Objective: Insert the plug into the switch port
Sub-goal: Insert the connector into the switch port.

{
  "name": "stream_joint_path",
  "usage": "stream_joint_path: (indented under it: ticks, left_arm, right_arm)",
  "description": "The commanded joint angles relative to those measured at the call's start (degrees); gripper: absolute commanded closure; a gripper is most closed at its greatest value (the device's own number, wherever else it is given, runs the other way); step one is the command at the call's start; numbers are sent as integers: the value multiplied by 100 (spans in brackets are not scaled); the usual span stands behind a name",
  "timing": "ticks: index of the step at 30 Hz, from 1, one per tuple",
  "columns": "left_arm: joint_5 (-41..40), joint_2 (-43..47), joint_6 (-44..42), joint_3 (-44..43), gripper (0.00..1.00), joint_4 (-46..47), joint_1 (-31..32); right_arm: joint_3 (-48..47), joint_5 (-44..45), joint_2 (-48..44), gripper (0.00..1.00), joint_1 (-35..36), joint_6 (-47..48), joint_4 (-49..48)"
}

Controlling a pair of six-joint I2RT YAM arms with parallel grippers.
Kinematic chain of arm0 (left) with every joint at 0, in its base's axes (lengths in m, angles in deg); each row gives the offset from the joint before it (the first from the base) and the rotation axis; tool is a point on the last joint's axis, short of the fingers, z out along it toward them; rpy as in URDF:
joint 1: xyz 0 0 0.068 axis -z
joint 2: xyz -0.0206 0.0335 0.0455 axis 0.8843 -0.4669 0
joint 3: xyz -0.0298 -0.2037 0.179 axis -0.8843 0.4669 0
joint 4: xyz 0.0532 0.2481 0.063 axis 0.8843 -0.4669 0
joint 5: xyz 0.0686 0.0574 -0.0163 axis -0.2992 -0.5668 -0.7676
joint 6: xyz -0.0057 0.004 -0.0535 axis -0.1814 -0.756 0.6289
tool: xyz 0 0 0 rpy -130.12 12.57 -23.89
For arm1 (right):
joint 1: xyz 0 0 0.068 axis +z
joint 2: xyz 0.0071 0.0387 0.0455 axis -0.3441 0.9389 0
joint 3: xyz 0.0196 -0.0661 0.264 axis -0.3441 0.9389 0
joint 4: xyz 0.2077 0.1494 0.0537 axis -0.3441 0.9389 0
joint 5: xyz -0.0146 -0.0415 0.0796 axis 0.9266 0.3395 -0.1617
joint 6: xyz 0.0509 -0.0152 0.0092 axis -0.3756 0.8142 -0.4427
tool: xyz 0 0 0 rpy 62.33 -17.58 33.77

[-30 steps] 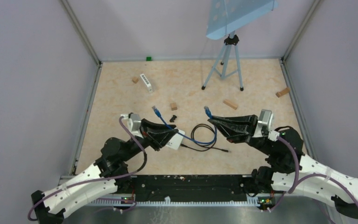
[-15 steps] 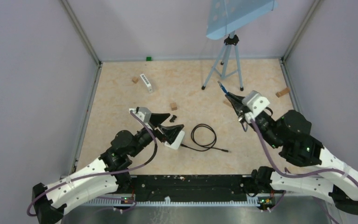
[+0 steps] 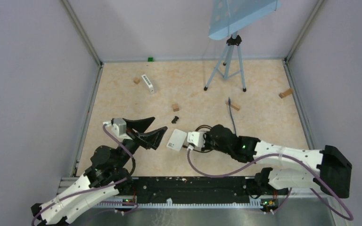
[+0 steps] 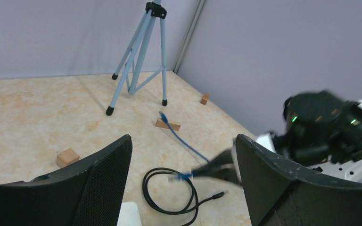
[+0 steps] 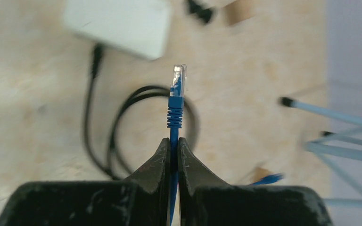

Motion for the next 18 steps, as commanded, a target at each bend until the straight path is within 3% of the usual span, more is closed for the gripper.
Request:
stream_joint_path:
  ticks: [1,4,10,18]
  left_arm:
    - [-129,452,-39,82,16,-464,16]
    - [-95,502,-107,20,19,-663,16]
    - [425,123,-285,-28,27,-757,16]
    - [1080,-696,-452,-34,30,-564,16]
  right_arm:
    - [1155,-1967,-131,100,39,-1408,-1884]
    - [1708,-2409,-274,100,40,-2412,-2833]
    - [2317,-3378,-405,100,-361,-4228,-3814]
    - [2793,-4646,-336,100,-1289,-5479,-4561]
